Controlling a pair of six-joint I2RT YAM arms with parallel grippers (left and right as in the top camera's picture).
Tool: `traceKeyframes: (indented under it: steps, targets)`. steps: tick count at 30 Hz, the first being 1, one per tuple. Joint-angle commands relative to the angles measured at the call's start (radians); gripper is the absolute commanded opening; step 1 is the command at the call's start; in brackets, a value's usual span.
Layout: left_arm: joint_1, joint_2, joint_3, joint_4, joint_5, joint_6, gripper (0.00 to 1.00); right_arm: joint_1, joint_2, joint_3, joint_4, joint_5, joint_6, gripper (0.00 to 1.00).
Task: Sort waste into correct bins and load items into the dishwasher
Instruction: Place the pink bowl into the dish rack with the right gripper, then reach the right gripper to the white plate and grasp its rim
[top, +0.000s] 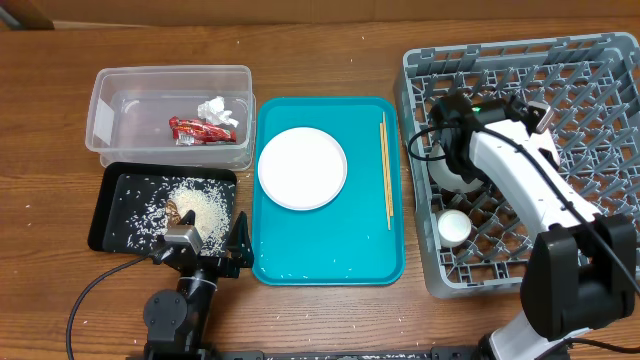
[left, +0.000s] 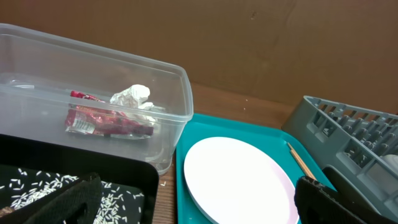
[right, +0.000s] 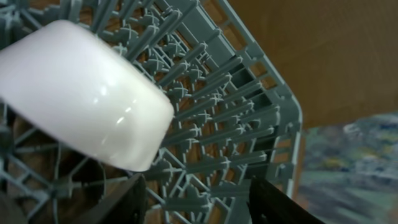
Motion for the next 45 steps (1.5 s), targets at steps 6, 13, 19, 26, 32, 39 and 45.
traceKeyframes:
  steps: [6,13,19,26,32,39,45]
  targets:
    - [0.007,-0.011,-0.006,0.003,0.011,-0.006,1.0,0.235,-0.085,0.127,-0.016,-0.102,0.074,0.64]
    - [0.007,-0.011,-0.007,0.003,0.011,-0.006,1.0,0.415,-0.083,0.125,0.19,-0.434,-0.087,0.65]
    - [0.007,-0.011,-0.007,0.003,0.011,-0.006,1.0,0.406,-0.055,0.105,0.417,-0.765,-0.235,0.6]
    - [0.007,-0.011,-0.007,0.003,0.011,-0.006,1.0,0.33,0.049,0.04,0.593,-1.139,-0.397,0.55]
    - [0.007,-0.011,-0.007,0.003,0.011,-0.006,1.0,0.31,0.179,0.032,0.631,-1.152,-0.394,0.5]
    - [0.007,-0.011,-0.007,0.003,0.011,-0.006,1.0,0.31,0.218,0.032,0.686,-1.168,-0.394,0.3]
    - [0.007,-0.011,-0.007,0.003,0.011,-0.006,1.0,0.311,0.219,0.009,0.723,-1.16,-0.367,0.37]
